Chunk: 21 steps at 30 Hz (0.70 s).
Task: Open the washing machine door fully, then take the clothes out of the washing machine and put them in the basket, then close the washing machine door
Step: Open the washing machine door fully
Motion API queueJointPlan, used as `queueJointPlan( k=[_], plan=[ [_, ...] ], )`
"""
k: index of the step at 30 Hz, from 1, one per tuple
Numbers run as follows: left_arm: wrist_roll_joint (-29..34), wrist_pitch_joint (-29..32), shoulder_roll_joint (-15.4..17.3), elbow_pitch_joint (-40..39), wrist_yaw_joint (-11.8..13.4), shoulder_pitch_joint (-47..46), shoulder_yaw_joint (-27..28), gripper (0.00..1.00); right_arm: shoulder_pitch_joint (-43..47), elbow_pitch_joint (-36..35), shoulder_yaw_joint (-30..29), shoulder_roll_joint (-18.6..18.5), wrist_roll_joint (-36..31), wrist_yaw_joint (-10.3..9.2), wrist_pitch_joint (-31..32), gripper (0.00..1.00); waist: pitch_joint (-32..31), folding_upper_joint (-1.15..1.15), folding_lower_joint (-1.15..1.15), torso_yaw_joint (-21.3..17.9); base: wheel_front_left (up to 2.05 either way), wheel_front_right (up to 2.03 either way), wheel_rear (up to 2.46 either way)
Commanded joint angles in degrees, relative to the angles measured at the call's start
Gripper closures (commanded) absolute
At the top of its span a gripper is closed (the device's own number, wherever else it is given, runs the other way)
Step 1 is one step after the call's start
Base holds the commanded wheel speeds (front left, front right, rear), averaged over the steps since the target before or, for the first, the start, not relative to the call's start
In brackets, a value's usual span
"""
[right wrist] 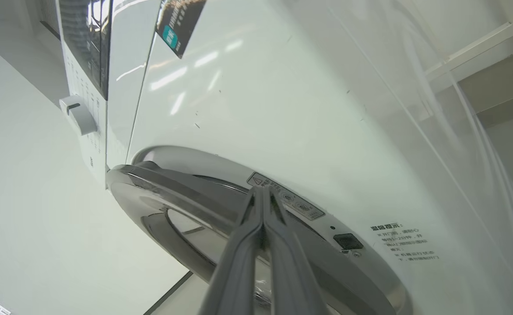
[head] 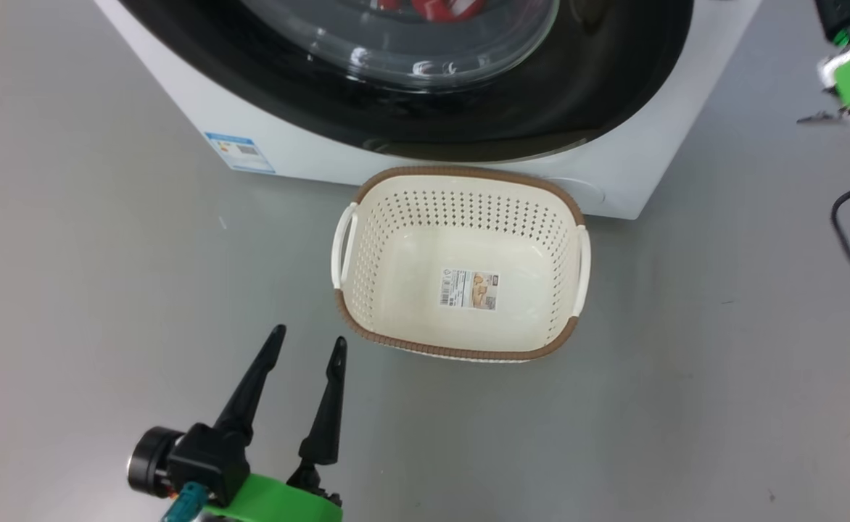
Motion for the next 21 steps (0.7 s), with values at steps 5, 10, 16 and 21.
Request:
queueJointPlan(
  k=[5, 10, 16, 21],
  plan=[
    [-1.0, -0.7, 0.4, -1.4, 0.7, -2.4, 0.0, 0.0, -4.4, 0.0, 0.8, -2.3, 7.1, 0.03, 7.6, 1.0, 2.8, 0.0, 0.0, 2.6, 0.0, 0.0, 0.0],
    [-1.7, -0.7, 0.4, -1.2, 0.8, -3.3, -1.3, 0.0, -7.5, 2.5, 1.1, -3.4, 9.9, 0.03, 13.3, 1.0, 4.5, 0.0, 0.0, 3.7, 0.0, 0.0, 0.0],
    [-2.4, -0.7, 0.4, -1.2, 0.9, -4.3, -2.6, 0.0, -11.3, 7.1, 1.1, -3.7, 13.8, 0.03, 21.6, 1.0, 6.1, 0.0, 0.0, 4.9, 0.0, 0.0, 0.0],
    [-2.9, -0.7, 0.4, -1.3, 1.1, -4.9, -3.4, 0.0, -14.8, 11.1, 1.2, -3.0, 16.0, 0.03, 27.5, 1.0, 7.1, 0.0, 0.0, 5.7, 0.0, 0.0, 0.0]
  ],
)
